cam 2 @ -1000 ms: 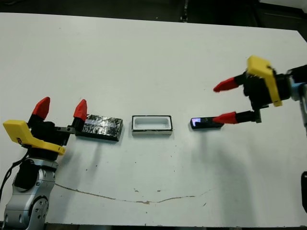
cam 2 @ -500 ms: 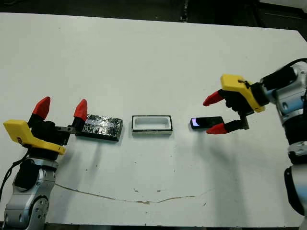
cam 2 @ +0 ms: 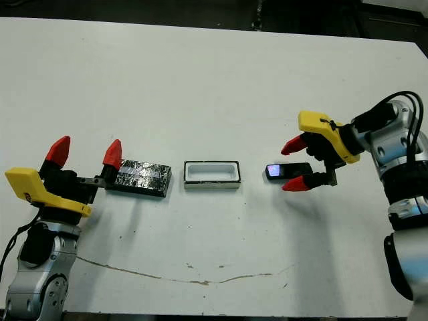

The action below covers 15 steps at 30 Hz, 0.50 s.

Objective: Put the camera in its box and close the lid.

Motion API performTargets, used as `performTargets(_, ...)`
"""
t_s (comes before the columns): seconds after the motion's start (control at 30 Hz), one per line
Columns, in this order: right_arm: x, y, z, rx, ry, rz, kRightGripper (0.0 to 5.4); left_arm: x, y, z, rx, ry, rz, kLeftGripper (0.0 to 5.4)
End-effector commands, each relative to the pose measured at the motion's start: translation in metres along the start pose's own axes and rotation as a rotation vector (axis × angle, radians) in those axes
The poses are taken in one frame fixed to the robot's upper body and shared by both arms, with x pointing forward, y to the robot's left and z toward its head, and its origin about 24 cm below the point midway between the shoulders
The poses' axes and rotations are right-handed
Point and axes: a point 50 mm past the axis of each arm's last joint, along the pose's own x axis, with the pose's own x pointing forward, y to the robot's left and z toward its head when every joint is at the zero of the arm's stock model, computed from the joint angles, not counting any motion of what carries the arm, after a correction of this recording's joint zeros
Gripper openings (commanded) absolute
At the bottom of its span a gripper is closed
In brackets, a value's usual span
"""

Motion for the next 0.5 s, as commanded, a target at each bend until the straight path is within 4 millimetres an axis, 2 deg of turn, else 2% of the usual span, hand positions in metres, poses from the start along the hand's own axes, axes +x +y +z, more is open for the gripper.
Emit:
performTargets(0.03,0.009,0.003,-0.007,0.036,0.027,0.016,5.37,-0.004,0.001,-0.004,0.006,0.023,0.003,5.40)
performTargets(0.33,0.021,0.003,-0.008,-0.008,0.028,0.018,5.40,-0.005,0.000,-0.005,0.012,0.030,0.010,5.40)
performTargets(0.5,0.027,0.004,-0.012,0.013,0.047,0.019,4.87,-0.005,-0.001,-0.005,0.011,0.028,0.009,5.40)
